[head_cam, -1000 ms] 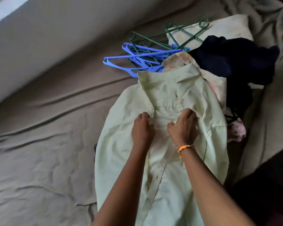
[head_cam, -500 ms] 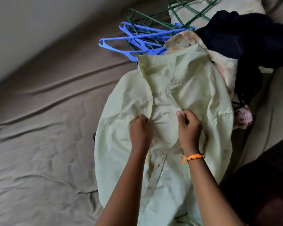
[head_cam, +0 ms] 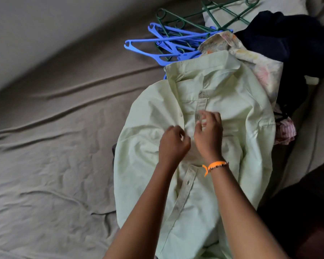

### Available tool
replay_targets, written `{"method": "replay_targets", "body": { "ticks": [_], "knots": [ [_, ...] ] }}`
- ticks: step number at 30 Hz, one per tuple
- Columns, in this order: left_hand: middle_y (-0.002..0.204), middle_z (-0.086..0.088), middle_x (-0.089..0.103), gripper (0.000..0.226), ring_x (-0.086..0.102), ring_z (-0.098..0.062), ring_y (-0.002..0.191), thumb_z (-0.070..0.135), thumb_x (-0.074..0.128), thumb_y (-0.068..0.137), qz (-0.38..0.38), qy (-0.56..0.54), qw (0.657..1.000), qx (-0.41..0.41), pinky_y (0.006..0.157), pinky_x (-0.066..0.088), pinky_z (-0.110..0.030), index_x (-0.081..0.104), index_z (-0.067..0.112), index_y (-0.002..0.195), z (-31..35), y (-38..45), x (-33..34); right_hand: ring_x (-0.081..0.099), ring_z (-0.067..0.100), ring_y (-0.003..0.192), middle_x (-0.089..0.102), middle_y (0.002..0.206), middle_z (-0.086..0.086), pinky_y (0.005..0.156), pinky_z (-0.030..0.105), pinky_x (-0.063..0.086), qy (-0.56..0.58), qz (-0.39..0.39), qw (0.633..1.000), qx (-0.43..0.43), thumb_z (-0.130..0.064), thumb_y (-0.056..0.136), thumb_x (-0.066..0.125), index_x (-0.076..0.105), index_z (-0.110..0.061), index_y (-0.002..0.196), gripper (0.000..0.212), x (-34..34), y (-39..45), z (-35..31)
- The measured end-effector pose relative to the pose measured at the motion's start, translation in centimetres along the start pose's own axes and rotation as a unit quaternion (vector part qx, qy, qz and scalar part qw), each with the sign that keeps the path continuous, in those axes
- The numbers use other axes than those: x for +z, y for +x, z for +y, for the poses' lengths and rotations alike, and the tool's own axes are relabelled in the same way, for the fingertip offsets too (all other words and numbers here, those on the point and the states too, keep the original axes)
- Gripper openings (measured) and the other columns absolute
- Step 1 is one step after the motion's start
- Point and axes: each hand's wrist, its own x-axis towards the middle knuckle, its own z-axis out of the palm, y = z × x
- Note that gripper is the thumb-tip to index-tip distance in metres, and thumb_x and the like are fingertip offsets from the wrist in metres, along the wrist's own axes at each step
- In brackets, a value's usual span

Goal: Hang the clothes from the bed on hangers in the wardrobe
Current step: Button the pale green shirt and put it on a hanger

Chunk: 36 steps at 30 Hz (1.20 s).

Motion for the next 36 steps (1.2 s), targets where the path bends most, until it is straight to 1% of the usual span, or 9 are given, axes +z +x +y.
{"method": "replay_targets", "body": {
  "ticks": [5,10,13,15,19,26,29,32,36],
  "knots": [
    [0.125,-0.013,0.049,0.064,0.051,-0.023,0.111,0.018,0.063,0.087,0.035,-0.138,0.987,-0.076,0.092,0.036,-0.024,0.032,0.003,0.141,2.6,6.7,-0.5,0.05,0.028,0.108,0.046,0.122,0.016,0.09,0.033,0.041,0.009,-0.006,1.0,0.011,0.009,0.079,0.044,0.036,-0.015,0.142,0.069,0.6,6.7,-0.4],
    [0.09,-0.005,0.062,0.071,0.06,-0.025,0.09,0.02,0.056,0.076,0.027,-0.214,0.972,-0.088,0.076,0.045,-0.03,0.034,0.017,0.144,3.5,11.9,-0.5,0.046,0.034,0.114,0.045,0.125,0.017,0.1,0.041,0.036,-0.069,-0.036,0.997,0.005,0.004,0.077,0.042,0.019,-0.03,0.149,0.083,0.5,10.0,1.5],
    [0.11,-0.011,0.062,0.074,0.057,-0.032,0.101,0.007,0.046,0.079,-0.037,-0.018,0.999,0.015,0.077,0.042,-0.033,0.027,0.023,0.148,3.9,12.0,1.0,0.053,0.036,0.102,0.052,0.118,0.019,0.086,0.042,0.044,-0.098,-0.094,0.99,0.043,-0.001,0.078,0.04,0.015,-0.036,0.149,0.083,0.2,11.6,2.2],
    [0.124,-0.011,0.055,0.075,0.055,-0.035,0.109,0.008,0.045,0.084,-0.121,0.15,0.977,0.088,0.08,0.043,-0.039,0.017,0.028,0.151,3.6,10.8,2.8,0.056,0.033,0.084,0.058,0.102,0.016,0.071,0.035,0.044,-0.111,-0.182,0.974,0.075,-0.003,0.08,0.041,0.013,-0.038,0.149,0.082,-0.2,12.8,2.7],
    [0.115,-0.013,0.061,0.083,0.056,-0.037,0.104,0.011,0.048,0.08,-0.186,0.121,0.973,0.06,0.078,0.043,-0.039,0.011,0.036,0.15,2.3,10.4,3.6,0.044,0.012,0.056,0.043,0.067,-0.006,0.046,0.019,0.039,-0.049,-0.284,0.947,0.141,0.002,0.081,0.04,0.019,-0.041,0.146,0.08,-1.2,14.3,3.0],
    [0.104,-0.015,0.061,0.082,0.056,-0.031,0.095,0.019,0.036,0.068,-0.095,-0.043,0.992,0.075,0.081,0.042,-0.034,0.026,0.028,0.148,2.9,12.6,2.1,0.039,0.02,0.051,0.037,0.059,0.004,0.051,0.032,0.041,0.09,-0.2,0.967,0.127,-0.004,0.079,0.049,0.038,-0.033,0.136,0.064,-0.8,13.0,4.2],
    [0.112,-0.013,0.053,0.07,0.054,-0.026,0.097,0.003,0.041,0.075,-0.048,-0.027,0.993,0.103,0.077,0.04,-0.029,0.04,0.017,0.143,3.7,13.8,2.2,0.055,0.029,0.072,0.049,0.074,0.0,0.061,0.034,0.04,-0.076,-0.126,0.988,0.046,-0.024,0.071,0.062,0.037,-0.029,0.123,0.058,0.1,10.9,4.0],
    [0.12,-0.007,0.046,0.064,0.051,-0.027,0.103,0.005,0.06,0.075,-0.041,0.059,0.991,0.11,0.076,0.047,-0.04,0.043,0.017,0.135,3.7,14.6,2.5,0.057,0.033,0.09,0.057,0.103,0.005,0.064,0.033,0.039,-0.148,-0.103,0.983,0.023,-0.012,0.068,0.057,0.033,-0.029,0.132,0.07,0.3,10.2,3.8],
    [0.126,-0.009,0.044,0.074,0.05,-0.034,0.105,0.02,0.074,0.072,-0.053,0.117,0.987,0.094,0.076,0.046,-0.045,0.033,0.01,0.133,3.4,15.4,2.5,0.051,0.023,0.068,0.051,0.07,0.008,0.064,0.039,0.044,-0.074,-0.115,0.99,0.016,0.001,0.072,0.048,0.033,-0.031,0.137,0.074,-0.8,10.8,3.9]
  ]
}}
